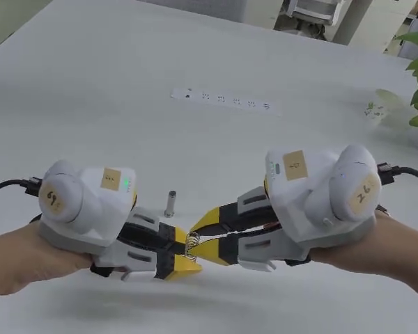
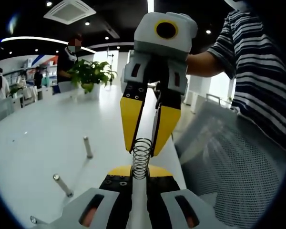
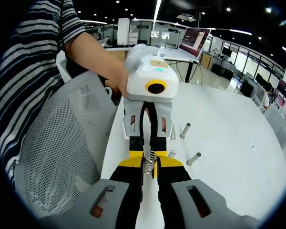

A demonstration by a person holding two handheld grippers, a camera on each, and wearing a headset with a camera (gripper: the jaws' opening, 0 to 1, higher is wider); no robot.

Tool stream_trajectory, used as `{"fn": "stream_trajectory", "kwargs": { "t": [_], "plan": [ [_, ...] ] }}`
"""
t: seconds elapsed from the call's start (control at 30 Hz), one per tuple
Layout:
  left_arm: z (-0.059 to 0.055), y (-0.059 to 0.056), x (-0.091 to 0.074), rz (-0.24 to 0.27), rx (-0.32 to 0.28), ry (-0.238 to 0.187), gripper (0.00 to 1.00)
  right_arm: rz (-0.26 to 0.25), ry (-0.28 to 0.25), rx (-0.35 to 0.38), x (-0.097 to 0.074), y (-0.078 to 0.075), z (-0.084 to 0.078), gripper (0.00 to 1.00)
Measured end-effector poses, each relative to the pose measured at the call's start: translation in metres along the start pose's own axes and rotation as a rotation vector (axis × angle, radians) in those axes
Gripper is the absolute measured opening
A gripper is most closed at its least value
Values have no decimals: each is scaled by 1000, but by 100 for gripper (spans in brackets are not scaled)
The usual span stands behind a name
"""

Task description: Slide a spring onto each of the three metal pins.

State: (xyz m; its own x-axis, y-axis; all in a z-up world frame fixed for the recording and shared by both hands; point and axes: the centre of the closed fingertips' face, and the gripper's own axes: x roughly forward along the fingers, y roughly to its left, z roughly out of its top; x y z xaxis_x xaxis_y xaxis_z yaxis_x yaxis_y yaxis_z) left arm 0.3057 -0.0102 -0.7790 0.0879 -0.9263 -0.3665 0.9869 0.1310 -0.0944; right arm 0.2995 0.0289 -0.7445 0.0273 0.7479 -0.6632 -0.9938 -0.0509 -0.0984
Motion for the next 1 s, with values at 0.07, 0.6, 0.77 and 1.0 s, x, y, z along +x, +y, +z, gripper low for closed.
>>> {"fn": "stream_trajectory", "kwargs": {
  "t": [0.07, 0.6, 0.77, 1.0],
  "plan": [
    [0, 1, -1, 5, 2, 2, 2, -6, -5, -2, 0, -1, 1, 8],
    [4, 6, -10, 48, -60, -8, 8, -40, -67, 38, -2, -5, 10, 8],
    [5, 8, -13, 56, -63, -12, 10, -47, -67, 38, -2, -7, 10, 8],
    [2, 8, -16, 59, -77, -3, 14, -60, -70, 40, -5, -10, 11, 8]
  ]
}}
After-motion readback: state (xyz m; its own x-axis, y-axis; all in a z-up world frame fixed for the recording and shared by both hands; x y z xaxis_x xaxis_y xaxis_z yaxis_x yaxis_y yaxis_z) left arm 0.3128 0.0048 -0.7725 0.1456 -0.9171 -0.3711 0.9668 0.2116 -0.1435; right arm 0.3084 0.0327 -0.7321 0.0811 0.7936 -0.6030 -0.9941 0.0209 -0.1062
